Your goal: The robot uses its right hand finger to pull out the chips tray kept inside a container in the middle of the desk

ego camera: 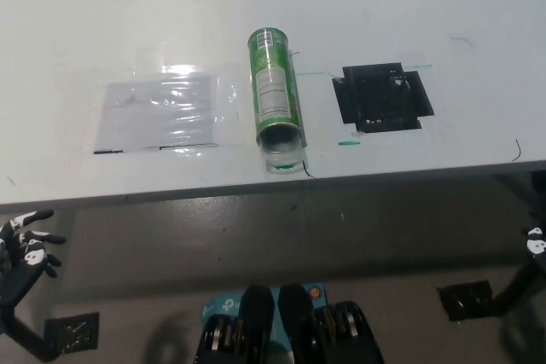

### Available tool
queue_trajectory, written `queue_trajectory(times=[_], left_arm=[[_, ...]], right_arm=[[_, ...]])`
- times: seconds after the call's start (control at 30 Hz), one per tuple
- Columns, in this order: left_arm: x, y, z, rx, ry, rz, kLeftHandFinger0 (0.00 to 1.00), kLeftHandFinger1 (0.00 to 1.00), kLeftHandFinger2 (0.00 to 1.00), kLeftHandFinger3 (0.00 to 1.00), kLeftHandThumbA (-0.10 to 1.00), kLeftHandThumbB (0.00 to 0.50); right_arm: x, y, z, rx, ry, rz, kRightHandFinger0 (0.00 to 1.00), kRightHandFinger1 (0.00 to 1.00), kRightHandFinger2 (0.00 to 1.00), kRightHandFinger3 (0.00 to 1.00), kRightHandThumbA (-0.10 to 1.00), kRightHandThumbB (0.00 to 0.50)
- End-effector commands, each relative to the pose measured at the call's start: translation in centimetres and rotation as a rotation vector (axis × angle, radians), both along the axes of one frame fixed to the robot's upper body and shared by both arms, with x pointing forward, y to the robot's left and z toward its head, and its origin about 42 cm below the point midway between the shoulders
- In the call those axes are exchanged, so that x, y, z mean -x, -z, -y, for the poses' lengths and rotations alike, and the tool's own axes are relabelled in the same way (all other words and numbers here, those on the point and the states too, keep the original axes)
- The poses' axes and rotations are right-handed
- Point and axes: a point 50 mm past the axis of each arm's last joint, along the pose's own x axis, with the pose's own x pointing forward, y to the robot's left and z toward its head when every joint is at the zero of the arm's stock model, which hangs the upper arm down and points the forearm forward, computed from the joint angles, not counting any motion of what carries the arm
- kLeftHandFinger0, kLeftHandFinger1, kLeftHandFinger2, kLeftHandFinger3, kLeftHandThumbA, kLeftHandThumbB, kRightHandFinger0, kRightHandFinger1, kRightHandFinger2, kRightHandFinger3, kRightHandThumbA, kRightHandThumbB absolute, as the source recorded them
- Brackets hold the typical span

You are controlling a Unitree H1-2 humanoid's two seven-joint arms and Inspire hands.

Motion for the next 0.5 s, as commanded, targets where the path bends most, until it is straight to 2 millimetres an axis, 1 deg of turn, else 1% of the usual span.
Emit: queue_trajectory(times=[0.0,0.07,0.1,0.13,0.17,0.2,0.23,0.3,0.33,0.37,0.4,0.43,0.47], left_arm=[[-0.2,-1.2,0.1,0.001,0.031,0.03,0.31,0.33,0.46,0.66,0.0,0.103],[-0.1,-1.1,0.0,0.003,0.031,0.028,0.32,0.33,0.46,0.65,-0.01,0.108],[-0.1,-1.0,0.0,0.001,0.032,0.028,0.32,0.33,0.46,0.65,0.0,0.108],[-0.1,-1.0,0.0,0.001,0.032,0.027,0.32,0.33,0.46,0.65,0.0,0.108],[-0.2,-1.0,0.0,0.001,0.032,0.028,0.32,0.33,0.45,0.65,0.0,0.104],[-0.1,-1.0,0.0,0.003,0.032,0.027,0.32,0.33,0.45,0.65,-0.01,0.106],[-0.2,-0.9,0.0,0.003,0.033,0.029,0.31,0.32,0.44,0.65,0.01,0.125],[-0.2,-1.0,0.0,0.004,0.033,0.026,0.31,0.32,0.44,0.65,0.02,0.126],[-0.2,-0.9,0.0,0.001,0.035,0.027,0.31,0.32,0.44,0.64,0.02,0.122],[-0.2,-0.8,0.1,-0.001,0.037,0.025,0.31,0.32,0.44,0.64,0.02,0.121],[-0.1,-0.8,0.0,-0.001,0.044,0.026,0.31,0.32,0.45,0.65,0.02,0.111],[-0.1,-0.8,0.0,-0.003,0.041,0.023,0.31,0.33,0.46,0.66,0.02,0.115],[-0.1,-0.8,0.0,-0.003,0.041,0.023,0.3,0.33,0.46,0.66,0.02,0.116]], right_arm=[[-1.4,-5.0,0.4,0.011,-0.014,0.115,0.67,0.8,0.92,1.0,0.16,0.166],[-1.9,-6.4,0.3,0.026,-0.022,0.144,0.65,0.78,0.9,1.0,0.14,0.167],[-2.6,-7.8,0.1,0.04,-0.041,0.174,0.67,0.79,0.9,1.0,0.14,0.173],[-2.7,-8.2,0.1,0.04,-0.046,0.179,0.67,0.79,0.9,1.0,0.14,0.172],[-3.4,-9.2,-0.3,0.022,-0.059,0.208,0.68,0.79,0.88,1.0,0.09,0.169],[-3.9,-10.4,-0.7,0.027,-0.078,0.238,0.67,0.79,0.88,1.0,0.06,0.163],[-5.2,-12.3,-1.4,0.058,-0.133,0.289,0.69,0.8,0.87,1.0,0.12,0.195],[-5.9,-13.2,-1.9,0.086,-0.157,0.322,0.67,0.79,0.87,1.0,0.14,0.2],[-6.6,-14.1,-2.8,0.069,-0.188,0.335,0.66,0.8,0.87,1.0,0.15,0.233],[-6.9,-14.5,-3.1,0.07,-0.197,0.338,0.66,0.8,0.87,1.0,0.14,0.232],[-8.0,-15.3,-4.3,0.117,-0.234,0.362,0.65,0.79,0.88,1.0,0.1,0.227],[-8.5,-15.9,-5.2,0.135,-0.252,0.359,0.59,0.73,0.87,1.0,-0.01,0.235],[-8.5,-15.9,-5.2,0.136,-0.252,0.359,0.58,0.72,0.87,1.0,-0.01,0.235]])
